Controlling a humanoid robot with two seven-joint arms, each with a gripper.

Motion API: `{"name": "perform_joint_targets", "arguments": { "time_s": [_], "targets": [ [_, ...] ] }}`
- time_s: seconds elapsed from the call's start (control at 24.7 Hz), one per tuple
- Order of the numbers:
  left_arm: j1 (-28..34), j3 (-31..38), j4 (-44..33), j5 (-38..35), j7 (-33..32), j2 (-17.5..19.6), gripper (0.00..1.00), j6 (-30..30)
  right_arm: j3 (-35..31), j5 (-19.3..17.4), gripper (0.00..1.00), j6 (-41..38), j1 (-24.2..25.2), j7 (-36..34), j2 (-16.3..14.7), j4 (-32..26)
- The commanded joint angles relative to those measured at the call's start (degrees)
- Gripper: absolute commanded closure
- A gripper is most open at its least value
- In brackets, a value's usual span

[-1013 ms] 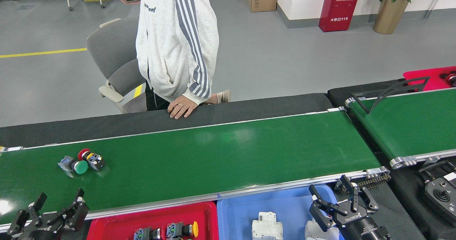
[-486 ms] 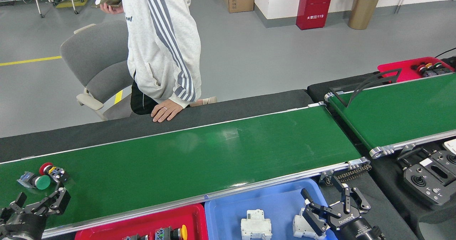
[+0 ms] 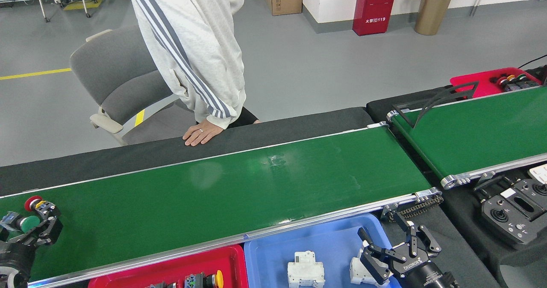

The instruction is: Pick switch part from conveyor to tray

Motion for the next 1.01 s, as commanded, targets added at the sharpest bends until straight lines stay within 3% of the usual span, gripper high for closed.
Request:
{"name": "perform_joint_targets", "arguments": {
  "time_s": [0.0,0.36,0.41,0.53,0.61,0.69,0.89,0.97],
  "targets": [
    [-2.0,0.0,1.6,-0.1,0.5,1.6,0.01,0.2,0.3,-0.1,0.02,-0.2,-0.4,-0.2,-0.2,-0.6],
    [-10.2,-6.1,17.3,0.4,7.4,6.3,0.08,5.3,2.5,-0.1,0.02,-0.2,-0.6,-0.3,0.0,-0.4],
    [-10.7,-6.1,18.3,0.4,7.8,6.3,0.11,5.4,2.6,-0.1,0.02,-0.2,-0.6,-0.3,-0.1,-0.4],
    [-11.3,-6.0,20.5,0.6,8.8,6.3,0.31,5.5,2.6,-0.1,0.02,-0.2,-0.8,-0.3,-0.1,-0.4],
    [-11.4,-5.8,20.8,0.6,10.0,6.1,0.45,5.5,2.6,-0.1,0.02,-0.1,-1.1,-0.3,0.2,-0.4],
    [-11.4,-5.8,20.7,0.6,11.7,6.1,0.51,5.9,2.6,-0.1,0.02,-0.1,-1.1,-0.3,0.2,-0.4],
    [-11.3,-6.2,19.8,1.2,12.4,5.6,0.51,5.1,2.6,-0.1,0.02,-0.2,-0.4,-0.4,-0.1,-0.4],
    [-10.4,-6.3,16.2,2.1,12.4,5.2,0.51,3.3,2.5,-0.2,0.02,0.0,-0.5,-0.4,0.3,-0.4]
  ]
}}
